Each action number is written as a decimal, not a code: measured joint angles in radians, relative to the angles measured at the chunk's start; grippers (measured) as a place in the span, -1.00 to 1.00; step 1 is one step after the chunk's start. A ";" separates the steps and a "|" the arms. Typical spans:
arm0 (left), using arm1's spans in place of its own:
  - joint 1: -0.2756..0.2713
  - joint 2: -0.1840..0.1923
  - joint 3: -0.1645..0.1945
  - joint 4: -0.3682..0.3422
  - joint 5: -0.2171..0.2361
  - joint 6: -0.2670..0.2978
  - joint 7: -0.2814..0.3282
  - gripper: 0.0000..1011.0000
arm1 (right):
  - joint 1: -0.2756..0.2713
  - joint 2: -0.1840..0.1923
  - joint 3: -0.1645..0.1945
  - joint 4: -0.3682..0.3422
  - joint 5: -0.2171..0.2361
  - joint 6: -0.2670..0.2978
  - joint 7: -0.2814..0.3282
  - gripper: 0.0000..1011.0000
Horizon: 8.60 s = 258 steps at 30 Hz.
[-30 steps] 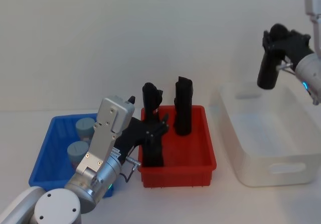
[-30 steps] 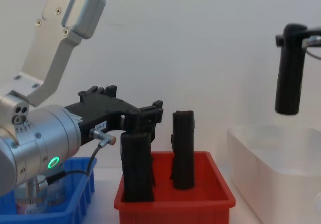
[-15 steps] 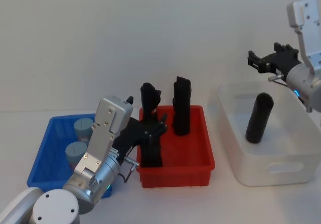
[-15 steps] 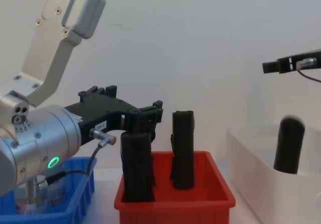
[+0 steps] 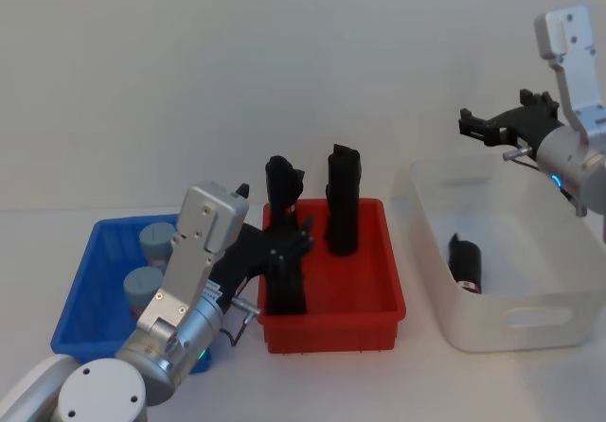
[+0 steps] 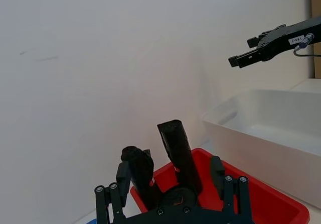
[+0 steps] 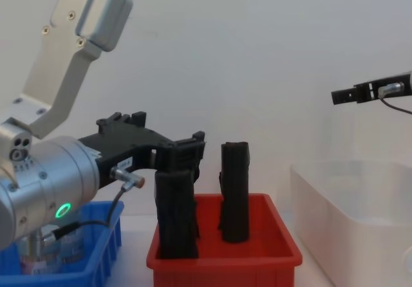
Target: Pick the cotton swabs from the blue box and place them into the white box.
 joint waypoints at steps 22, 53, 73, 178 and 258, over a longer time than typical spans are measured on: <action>0.132 0.129 -0.055 -0.126 -0.125 0.077 0.103 0.98 | 0.004 -0.001 -0.001 0.011 -0.003 0.005 0.005 0.98; 0.089 0.080 -0.074 -0.040 -0.120 0.123 0.116 0.98 | 0.005 -0.001 -0.001 0.013 -0.003 0.005 0.005 0.98; 0.147 0.111 -0.116 -0.040 -0.177 0.153 0.235 0.98 | 0.005 -0.001 -0.001 0.013 -0.003 0.005 0.005 0.98; -0.022 0.043 -0.181 0.247 -0.129 0.350 0.030 0.34 | 0.005 -0.001 -0.001 0.013 -0.003 0.005 0.005 0.98; -0.142 -0.024 -0.159 -0.010 0.040 0.284 -0.223 0.34 | 0.021 0.002 -0.063 0.050 -0.102 -0.293 0.323 0.98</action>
